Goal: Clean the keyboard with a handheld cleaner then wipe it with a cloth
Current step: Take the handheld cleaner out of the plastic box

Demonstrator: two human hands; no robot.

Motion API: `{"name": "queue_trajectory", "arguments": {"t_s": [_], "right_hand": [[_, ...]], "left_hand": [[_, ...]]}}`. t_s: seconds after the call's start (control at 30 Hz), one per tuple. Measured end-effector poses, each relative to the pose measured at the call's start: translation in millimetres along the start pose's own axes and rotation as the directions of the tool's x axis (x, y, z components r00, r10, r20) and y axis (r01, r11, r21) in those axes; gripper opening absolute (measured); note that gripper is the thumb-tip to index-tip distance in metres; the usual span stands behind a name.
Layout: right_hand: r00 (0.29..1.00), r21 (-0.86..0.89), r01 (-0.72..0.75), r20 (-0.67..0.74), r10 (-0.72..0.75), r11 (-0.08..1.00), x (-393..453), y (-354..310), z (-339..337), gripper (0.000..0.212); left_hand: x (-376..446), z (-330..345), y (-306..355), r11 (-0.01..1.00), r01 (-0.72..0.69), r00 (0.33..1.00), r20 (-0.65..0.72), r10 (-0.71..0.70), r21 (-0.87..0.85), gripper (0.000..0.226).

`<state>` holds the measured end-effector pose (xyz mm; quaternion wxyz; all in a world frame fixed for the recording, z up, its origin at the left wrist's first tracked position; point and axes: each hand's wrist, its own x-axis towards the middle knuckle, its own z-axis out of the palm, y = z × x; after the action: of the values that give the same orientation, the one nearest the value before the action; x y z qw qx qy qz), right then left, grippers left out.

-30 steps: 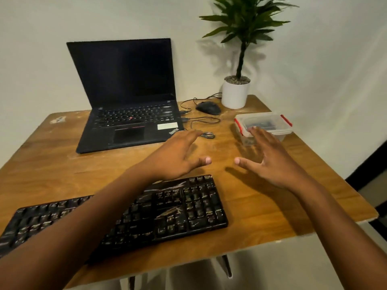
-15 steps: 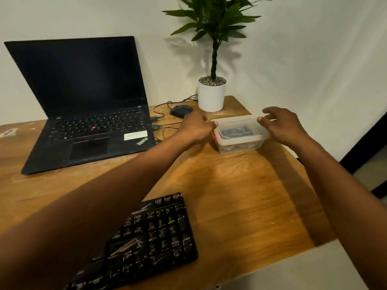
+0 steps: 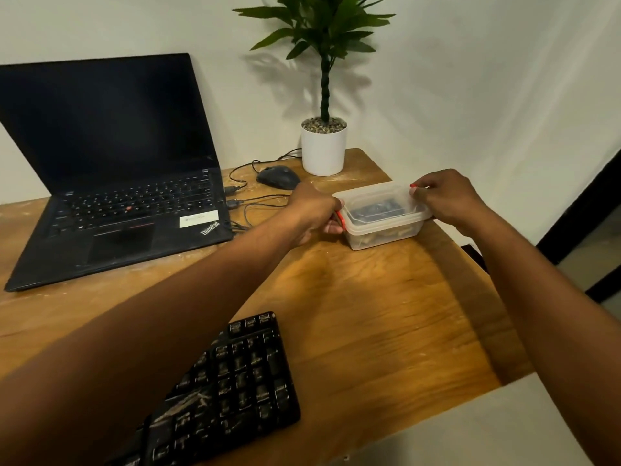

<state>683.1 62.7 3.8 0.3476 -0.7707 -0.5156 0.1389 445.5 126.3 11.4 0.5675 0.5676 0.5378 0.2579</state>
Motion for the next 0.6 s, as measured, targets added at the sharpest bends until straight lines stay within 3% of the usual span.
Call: {"name": "queue_trajectory", "arguments": {"t_s": [0.4, 0.6], "right_hand": [[0.999, 0.057, -0.038, -0.036, 0.040, 0.998, -28, 21, -12, 0.029], [0.989, 0.244, -0.148, 0.049, 0.140, 0.958, -25, 25, -15, 0.025]], "left_hand": [[-24, 24, -6, 1.000, -0.015, 1.000, 0.012, 0.015, -0.025, 0.031], [-26, 19, -7, 0.999, 0.024, 1.000, -0.009, -0.025, -0.021, 0.028]]}}
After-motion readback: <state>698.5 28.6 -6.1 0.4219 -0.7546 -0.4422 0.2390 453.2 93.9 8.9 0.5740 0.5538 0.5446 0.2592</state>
